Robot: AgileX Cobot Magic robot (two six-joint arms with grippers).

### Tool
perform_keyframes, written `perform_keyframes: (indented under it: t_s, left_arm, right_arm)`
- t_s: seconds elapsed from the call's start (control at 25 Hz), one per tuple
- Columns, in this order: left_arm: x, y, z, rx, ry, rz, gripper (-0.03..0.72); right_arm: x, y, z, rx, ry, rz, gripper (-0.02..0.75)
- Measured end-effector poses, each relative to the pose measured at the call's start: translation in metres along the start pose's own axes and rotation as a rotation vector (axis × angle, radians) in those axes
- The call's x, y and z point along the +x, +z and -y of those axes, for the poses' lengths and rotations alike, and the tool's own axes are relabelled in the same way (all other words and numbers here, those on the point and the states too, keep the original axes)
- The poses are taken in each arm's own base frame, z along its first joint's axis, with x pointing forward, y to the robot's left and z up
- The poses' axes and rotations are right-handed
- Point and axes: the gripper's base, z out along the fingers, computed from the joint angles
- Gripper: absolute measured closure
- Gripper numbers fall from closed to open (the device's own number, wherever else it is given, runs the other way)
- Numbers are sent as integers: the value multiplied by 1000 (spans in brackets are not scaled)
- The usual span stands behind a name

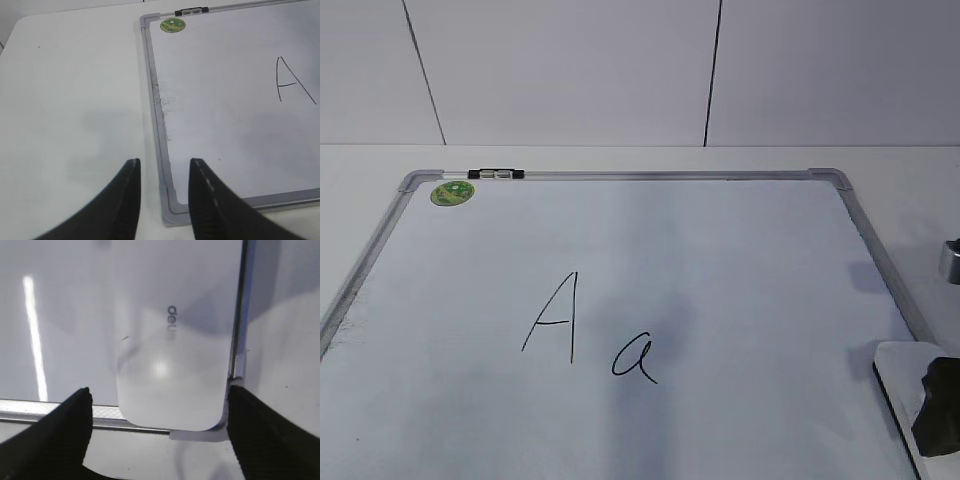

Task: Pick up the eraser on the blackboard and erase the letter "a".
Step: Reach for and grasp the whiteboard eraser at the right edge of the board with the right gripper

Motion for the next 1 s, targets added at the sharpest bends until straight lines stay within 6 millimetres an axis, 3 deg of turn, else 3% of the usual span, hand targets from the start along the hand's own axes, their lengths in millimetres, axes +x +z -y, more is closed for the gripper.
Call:
perform_keyframes:
  t_s: [0.36,0.8,1.0]
  left_arm:
    - [0,0,0,0,0,0,443]
    - [0,0,0,0,0,0,443]
    - [0,0,0,0,0,0,444]
  right_arm:
    - [-6,2,3,41,-15,20,73]
    - [-35,3,-1,50,-15,4,74]
    - [-38,2,-2,51,-15,-4,80]
